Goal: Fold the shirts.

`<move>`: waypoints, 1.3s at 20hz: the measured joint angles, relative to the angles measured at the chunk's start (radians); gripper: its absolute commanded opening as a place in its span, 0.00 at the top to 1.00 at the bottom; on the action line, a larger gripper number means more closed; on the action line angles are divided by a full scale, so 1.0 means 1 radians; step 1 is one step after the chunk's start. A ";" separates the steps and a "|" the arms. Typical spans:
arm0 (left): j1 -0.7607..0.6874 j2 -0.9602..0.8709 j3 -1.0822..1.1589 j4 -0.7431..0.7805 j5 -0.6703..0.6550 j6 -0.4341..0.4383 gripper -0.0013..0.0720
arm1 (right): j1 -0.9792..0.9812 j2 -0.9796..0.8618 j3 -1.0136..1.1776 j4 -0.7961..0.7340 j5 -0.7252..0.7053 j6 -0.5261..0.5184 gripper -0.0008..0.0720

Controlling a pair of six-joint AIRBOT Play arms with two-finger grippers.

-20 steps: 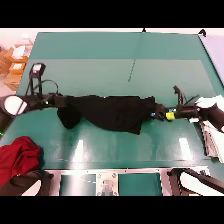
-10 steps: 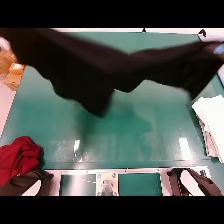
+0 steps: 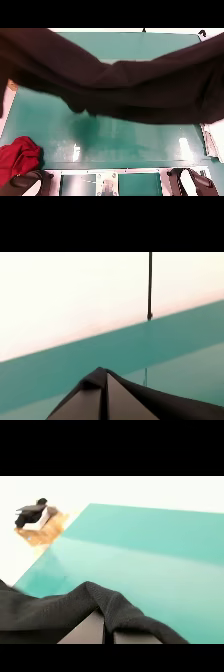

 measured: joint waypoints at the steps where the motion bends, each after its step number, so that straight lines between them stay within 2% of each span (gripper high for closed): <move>1: 0.000 -0.004 -0.047 0.006 0.008 0.009 0.96 | 0.005 0.004 -0.055 -0.001 -0.011 0.001 0.96; 4: 0.000 -0.058 -0.237 0.020 0.103 0.038 0.96 | 0.024 -0.003 -0.307 -0.002 -0.103 -0.021 0.96; 9: 0.000 -0.341 -0.484 -0.027 0.393 0.060 0.96 | 0.058 -0.181 -0.710 0.009 -0.425 -0.115 0.96; 12: 0.000 -0.569 -0.515 -0.201 0.551 0.136 0.96 | 0.068 -0.400 -0.783 0.074 -0.590 -0.203 0.96; 14: 0.000 -0.690 -0.513 -0.350 0.613 0.219 0.96 | 0.072 -0.553 -0.763 0.129 -0.646 -0.265 0.91; 16: 0.000 -0.773 -0.510 -0.460 0.642 0.279 0.95 | 0.072 -0.686 -0.711 0.166 -0.682 -0.304 0.91; 17: 0.000 -0.797 -0.510 -0.495 0.648 0.299 0.93 | 0.072 -0.739 -0.680 0.176 -0.686 -0.315 0.86; 18: 0.001 -0.814 -0.504 -0.528 0.654 0.315 0.56 | 0.072 -0.784 -0.644 0.187 -0.685 -0.326 0.70; 19: 0.005 -0.826 -0.495 -0.549 0.640 0.325 0.23 | 0.072 -0.819 -0.607 0.190 -0.677 -0.335 0.62; 22: 0.051 -0.847 -0.423 -0.579 0.492 0.317 0.22 | 0.039 -0.869 -0.492 0.156 -0.583 -0.343 0.62; 24: 0.115 -0.854 -0.360 -0.581 0.327 0.267 0.34 | -0.013 -0.878 -0.428 0.107 -0.486 -0.331 0.62; 26: 0.195 -0.855 -0.323 -0.584 0.142 0.212 0.34 | -0.082 -0.867 -0.399 0.060 -0.401 -0.315 0.61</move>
